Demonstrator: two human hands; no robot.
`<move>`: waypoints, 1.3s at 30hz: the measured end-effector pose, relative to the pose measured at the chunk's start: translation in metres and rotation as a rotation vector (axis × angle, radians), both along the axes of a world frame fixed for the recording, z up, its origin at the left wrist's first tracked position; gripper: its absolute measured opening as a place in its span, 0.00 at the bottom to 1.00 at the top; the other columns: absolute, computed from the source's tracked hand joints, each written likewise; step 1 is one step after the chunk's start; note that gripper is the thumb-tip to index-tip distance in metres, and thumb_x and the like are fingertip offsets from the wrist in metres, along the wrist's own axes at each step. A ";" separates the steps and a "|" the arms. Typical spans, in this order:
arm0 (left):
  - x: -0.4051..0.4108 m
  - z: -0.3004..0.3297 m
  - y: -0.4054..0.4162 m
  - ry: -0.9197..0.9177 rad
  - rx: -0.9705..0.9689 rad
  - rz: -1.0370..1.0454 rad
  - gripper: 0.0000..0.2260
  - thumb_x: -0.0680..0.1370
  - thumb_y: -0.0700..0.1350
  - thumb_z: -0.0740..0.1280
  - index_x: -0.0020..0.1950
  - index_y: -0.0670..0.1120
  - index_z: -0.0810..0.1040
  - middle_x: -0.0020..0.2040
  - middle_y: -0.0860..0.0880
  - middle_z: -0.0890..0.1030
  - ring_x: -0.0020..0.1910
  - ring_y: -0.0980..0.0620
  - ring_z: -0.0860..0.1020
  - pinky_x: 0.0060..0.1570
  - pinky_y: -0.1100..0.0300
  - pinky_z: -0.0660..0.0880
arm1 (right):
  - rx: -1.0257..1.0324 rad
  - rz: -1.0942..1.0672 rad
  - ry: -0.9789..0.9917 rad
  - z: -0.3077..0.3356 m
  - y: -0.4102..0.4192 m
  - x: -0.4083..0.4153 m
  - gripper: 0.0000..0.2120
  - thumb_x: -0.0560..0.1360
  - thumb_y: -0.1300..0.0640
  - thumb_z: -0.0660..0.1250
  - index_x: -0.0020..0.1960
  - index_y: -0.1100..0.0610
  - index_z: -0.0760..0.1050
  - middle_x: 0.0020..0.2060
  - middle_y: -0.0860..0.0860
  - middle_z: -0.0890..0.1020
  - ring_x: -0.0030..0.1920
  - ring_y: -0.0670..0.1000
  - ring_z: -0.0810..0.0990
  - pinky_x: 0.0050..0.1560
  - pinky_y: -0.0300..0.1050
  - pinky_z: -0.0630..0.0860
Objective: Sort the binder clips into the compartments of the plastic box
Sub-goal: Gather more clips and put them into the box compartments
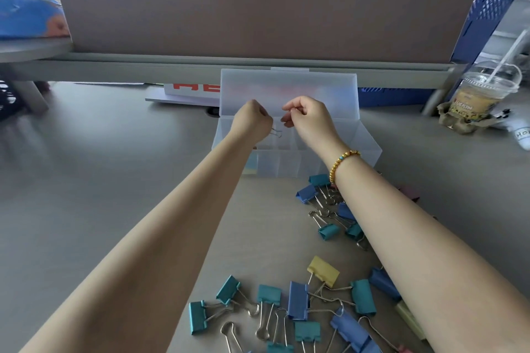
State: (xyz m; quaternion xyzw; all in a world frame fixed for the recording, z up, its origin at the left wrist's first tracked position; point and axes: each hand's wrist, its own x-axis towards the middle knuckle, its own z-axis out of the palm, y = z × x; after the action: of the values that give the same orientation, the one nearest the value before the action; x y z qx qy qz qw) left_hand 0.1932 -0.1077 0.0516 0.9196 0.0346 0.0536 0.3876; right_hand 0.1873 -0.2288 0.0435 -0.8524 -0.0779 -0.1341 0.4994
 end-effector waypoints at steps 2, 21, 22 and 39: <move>-0.001 0.001 0.002 0.028 0.072 -0.029 0.10 0.77 0.37 0.59 0.54 0.38 0.78 0.48 0.41 0.80 0.44 0.43 0.75 0.37 0.58 0.70 | -0.014 0.002 0.009 0.000 0.001 0.000 0.12 0.79 0.64 0.53 0.54 0.59 0.75 0.45 0.53 0.81 0.44 0.47 0.79 0.42 0.33 0.74; 0.013 0.011 -0.012 0.194 0.733 -0.180 0.11 0.78 0.39 0.62 0.60 0.40 0.75 0.54 0.45 0.79 0.51 0.44 0.77 0.46 0.58 0.70 | -0.123 0.005 0.016 -0.003 0.005 -0.009 0.12 0.79 0.63 0.54 0.53 0.61 0.76 0.47 0.57 0.81 0.49 0.55 0.79 0.50 0.48 0.77; 0.012 0.006 -0.011 0.156 0.674 -0.150 0.11 0.78 0.39 0.62 0.60 0.41 0.74 0.57 0.45 0.78 0.50 0.44 0.76 0.45 0.57 0.70 | -0.117 0.001 0.011 -0.002 0.005 -0.010 0.12 0.79 0.63 0.54 0.54 0.60 0.76 0.49 0.56 0.81 0.50 0.54 0.79 0.49 0.45 0.76; -0.030 0.005 0.018 -0.171 0.172 -0.071 0.10 0.77 0.40 0.59 0.51 0.42 0.79 0.49 0.46 0.81 0.46 0.45 0.78 0.44 0.56 0.76 | -0.162 -0.032 -0.132 0.004 0.000 -0.039 0.14 0.80 0.64 0.52 0.56 0.60 0.75 0.52 0.54 0.80 0.51 0.48 0.77 0.42 0.26 0.68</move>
State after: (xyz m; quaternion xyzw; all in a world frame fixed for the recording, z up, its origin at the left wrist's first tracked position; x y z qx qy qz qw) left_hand 0.1634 -0.0901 0.0568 0.9421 -0.0358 0.1210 0.3106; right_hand 0.1480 -0.2285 0.0473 -0.8804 -0.1075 -0.1911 0.4206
